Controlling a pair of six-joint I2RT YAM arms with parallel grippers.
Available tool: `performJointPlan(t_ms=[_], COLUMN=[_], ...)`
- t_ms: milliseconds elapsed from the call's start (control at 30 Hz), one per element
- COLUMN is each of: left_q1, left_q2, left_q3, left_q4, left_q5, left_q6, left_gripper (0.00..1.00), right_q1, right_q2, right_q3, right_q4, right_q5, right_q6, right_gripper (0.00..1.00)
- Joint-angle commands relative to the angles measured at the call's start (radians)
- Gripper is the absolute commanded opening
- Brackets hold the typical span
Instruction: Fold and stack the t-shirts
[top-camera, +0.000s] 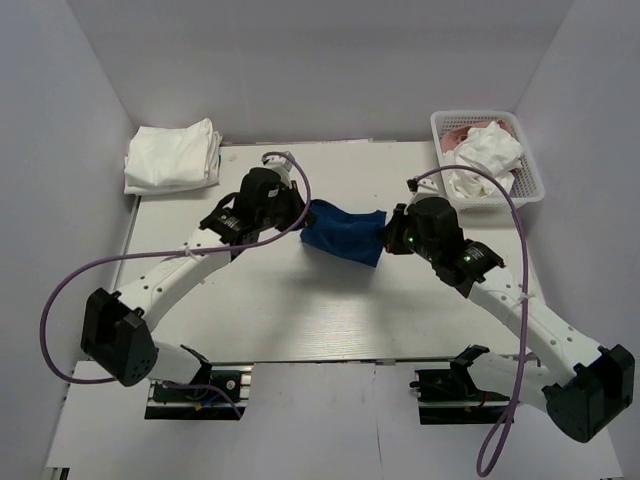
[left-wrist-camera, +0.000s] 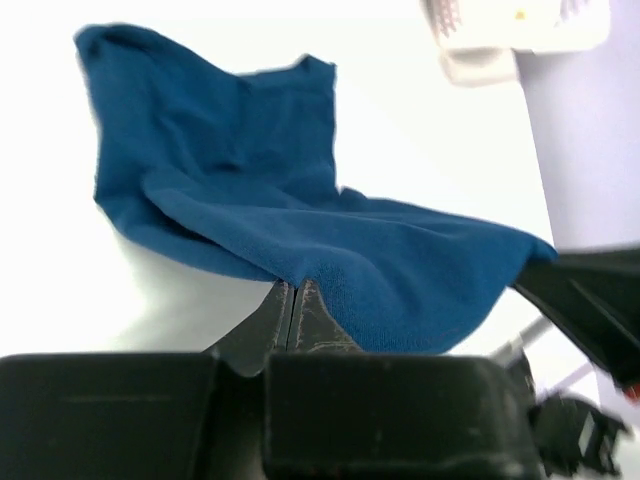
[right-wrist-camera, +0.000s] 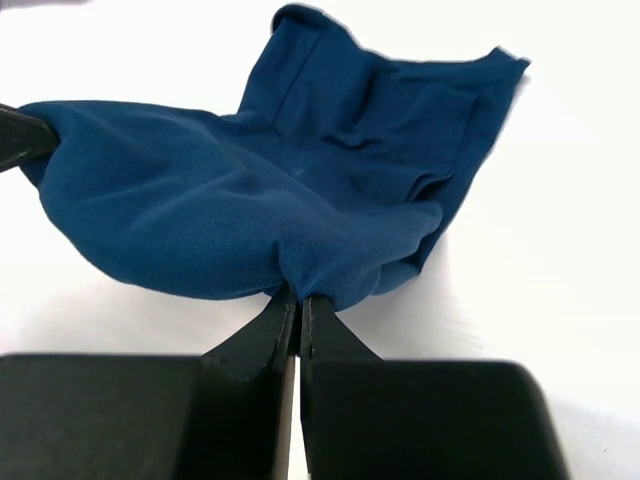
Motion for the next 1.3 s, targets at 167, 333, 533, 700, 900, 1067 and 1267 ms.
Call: performJointPlan(t_ms=[167, 333, 533, 700, 900, 1067, 1267], left_q1=[0.028, 0.067, 0.108, 0.139, 0.148, 0.160, 0.147], left_q2=[0.170, 0.330, 0.536, 0.690, 0.852, 0.847, 0.735], left_q3=[0.203, 0.323, 0.481, 0.608, 0.757, 0.768, 0.691], left_q4=[-0.057, -0.067, -0.071, -0.058, -0.044, -0.040, -0.095], left_q5=[-0.206, -0.227, -0.184, -0.161, -0.141, -0.139, -0.148], left_q6=[-0.004, -0.004, -0.004, 0.005, 0.025, 0.035, 0.084], left_gripper=[0.00, 0.00, 0.00, 0.00, 0.15, 1.00, 1.00], right_q1=[-0.056, -0.118, -0.219, -0.285, -0.314, -0.323, -0.311], right_q2=[0.150, 0.262, 0.450, 0.616, 0.809, 0.905, 0.756], right_q3=[0.133, 0.170, 0.234, 0.319, 0.457, 0.613, 0.473], right_q4=[0.062, 0.091, 0.140, 0.151, 0.121, 0.036, 0.154], right_q5=[0.085, -0.002, -0.093, -0.159, -0.200, -0.263, -0.327], right_q6=[-0.005, -0.017, -0.014, -0.008, -0.045, -0.078, -0.086], right_gripper=[0.00, 0.00, 0.00, 0.00, 0.21, 0.90, 0.90])
